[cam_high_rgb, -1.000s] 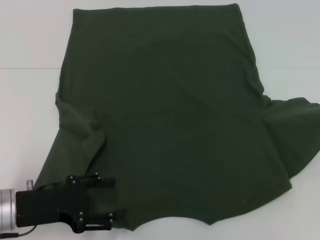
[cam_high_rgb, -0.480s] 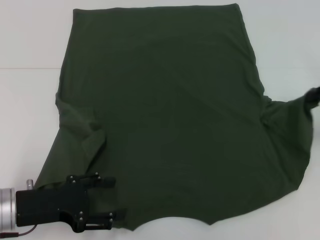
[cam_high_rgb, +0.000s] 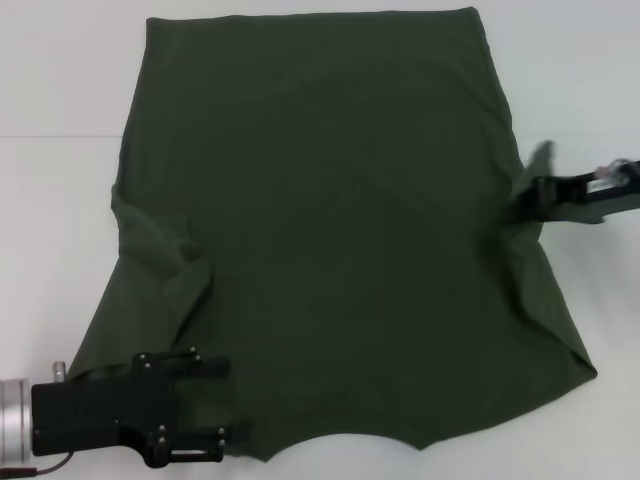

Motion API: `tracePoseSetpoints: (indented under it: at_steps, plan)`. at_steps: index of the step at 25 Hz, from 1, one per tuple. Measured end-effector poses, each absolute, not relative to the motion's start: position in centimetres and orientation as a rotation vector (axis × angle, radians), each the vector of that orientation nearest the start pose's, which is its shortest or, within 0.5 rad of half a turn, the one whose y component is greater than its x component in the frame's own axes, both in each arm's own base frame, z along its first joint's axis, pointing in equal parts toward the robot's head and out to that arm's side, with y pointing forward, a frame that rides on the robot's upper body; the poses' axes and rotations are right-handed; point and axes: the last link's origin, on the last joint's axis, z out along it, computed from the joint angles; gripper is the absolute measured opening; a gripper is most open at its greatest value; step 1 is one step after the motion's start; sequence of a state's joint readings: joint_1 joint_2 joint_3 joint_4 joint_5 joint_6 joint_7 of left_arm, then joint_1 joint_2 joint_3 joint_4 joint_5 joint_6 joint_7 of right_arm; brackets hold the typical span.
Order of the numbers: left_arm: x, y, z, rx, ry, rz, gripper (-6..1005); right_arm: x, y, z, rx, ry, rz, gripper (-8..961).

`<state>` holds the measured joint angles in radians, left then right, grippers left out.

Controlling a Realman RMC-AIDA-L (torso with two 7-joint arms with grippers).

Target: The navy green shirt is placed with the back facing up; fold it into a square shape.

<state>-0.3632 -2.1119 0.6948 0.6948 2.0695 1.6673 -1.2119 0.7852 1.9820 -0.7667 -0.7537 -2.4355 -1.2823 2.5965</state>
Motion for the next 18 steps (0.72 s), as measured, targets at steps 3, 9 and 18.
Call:
tracePoseSetpoints:
  at_steps: [3, 9, 18]
  plan:
    - [-29.8, 26.6, -1.4, -2.807, -0.566, -0.659, 824, 23.7, 42.6, 2.6, -2.185, 1.64, 0.191, 33]
    - [-29.8, 26.5, -1.5, -2.807, -0.57, -0.658, 823, 23.2, 42.6, 1.0, -2.209, 1.615, 0.183, 35]
    - [-29.8, 26.5, -1.6, -2.805, -0.572, -0.659, 823, 22.2, 42.4, -0.1, -2.269, 1.587, 0.201, 38]
